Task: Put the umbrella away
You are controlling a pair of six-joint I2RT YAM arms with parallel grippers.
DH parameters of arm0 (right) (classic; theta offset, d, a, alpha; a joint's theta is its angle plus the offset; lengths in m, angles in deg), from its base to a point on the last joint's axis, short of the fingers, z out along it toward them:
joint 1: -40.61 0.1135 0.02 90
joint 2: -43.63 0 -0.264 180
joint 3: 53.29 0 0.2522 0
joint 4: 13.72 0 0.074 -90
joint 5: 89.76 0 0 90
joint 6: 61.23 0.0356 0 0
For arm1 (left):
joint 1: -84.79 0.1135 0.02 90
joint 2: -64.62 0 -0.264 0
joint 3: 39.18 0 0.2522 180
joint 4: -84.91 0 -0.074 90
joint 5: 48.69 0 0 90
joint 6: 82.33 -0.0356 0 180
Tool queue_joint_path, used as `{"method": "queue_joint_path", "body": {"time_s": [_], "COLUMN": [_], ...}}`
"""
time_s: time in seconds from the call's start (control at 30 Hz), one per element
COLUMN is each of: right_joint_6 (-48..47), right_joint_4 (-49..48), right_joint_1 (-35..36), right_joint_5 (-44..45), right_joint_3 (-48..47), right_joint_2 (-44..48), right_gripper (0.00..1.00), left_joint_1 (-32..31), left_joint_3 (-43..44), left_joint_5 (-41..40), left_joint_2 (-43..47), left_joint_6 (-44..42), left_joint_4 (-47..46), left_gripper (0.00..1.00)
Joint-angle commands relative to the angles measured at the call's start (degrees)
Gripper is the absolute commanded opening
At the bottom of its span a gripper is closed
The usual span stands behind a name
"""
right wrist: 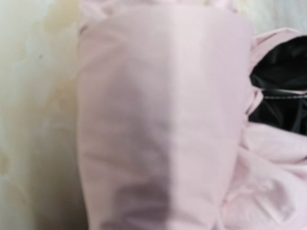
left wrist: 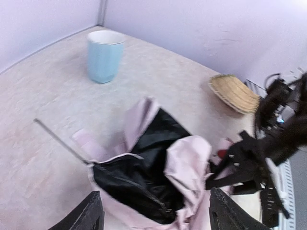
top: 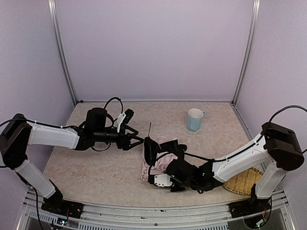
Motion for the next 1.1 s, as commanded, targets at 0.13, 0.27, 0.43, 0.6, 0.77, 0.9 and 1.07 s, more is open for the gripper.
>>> {"method": "queue_joint_path", "body": {"time_s": [0.13, 0.27, 0.43, 0.6, 0.77, 0.9, 1.07], "right_joint_6": [0.90, 1.74, 2.76, 2.18, 1.71, 1.88, 2.29], "right_joint_4": [7.56, 7.86, 7.33, 6.45, 6.38, 5.96, 6.54], "right_joint_1": [1.08, 1.28, 1.28, 1.28, 1.28, 1.28, 1.28], "right_joint_5": [-3.06, -3.16, -3.09, -3.50, -3.05, -3.46, -4.18], "right_joint_3": [0.34, 0.48, 1.54, 2.43, 2.38, 2.71, 2.62], "right_joint_2": [-3.12, -3.03, -0.88, 1.84, 2.12, 2.15, 3.30], "right_gripper": [0.10, 0.10, 0.08, 0.08, 0.07, 0.06, 0.05], "left_joint_1": [2.27, 1.70, -5.20, -17.10, -22.11, -26.07, -24.16], "left_joint_3": [11.22, 14.62, 14.91, 10.82, 11.44, 3.68, 6.51], "left_joint_5": [-3.89, 0.55, -5.08, -27.26, -31.15, -31.20, -21.64], "left_joint_2": [-17.65, -21.98, -21.39, -17.89, -18.49, -13.81, -17.01], "left_joint_6": [7.75, 9.77, 1.80, -14.38, -20.16, -24.36, -24.24], "left_joint_4": [5.97, 0.66, 2.54, 3.40, 7.18, -3.09, 4.36], "left_gripper": [0.77, 0.78, 0.33, 0.10, 0.00, 0.00, 0.00]}}
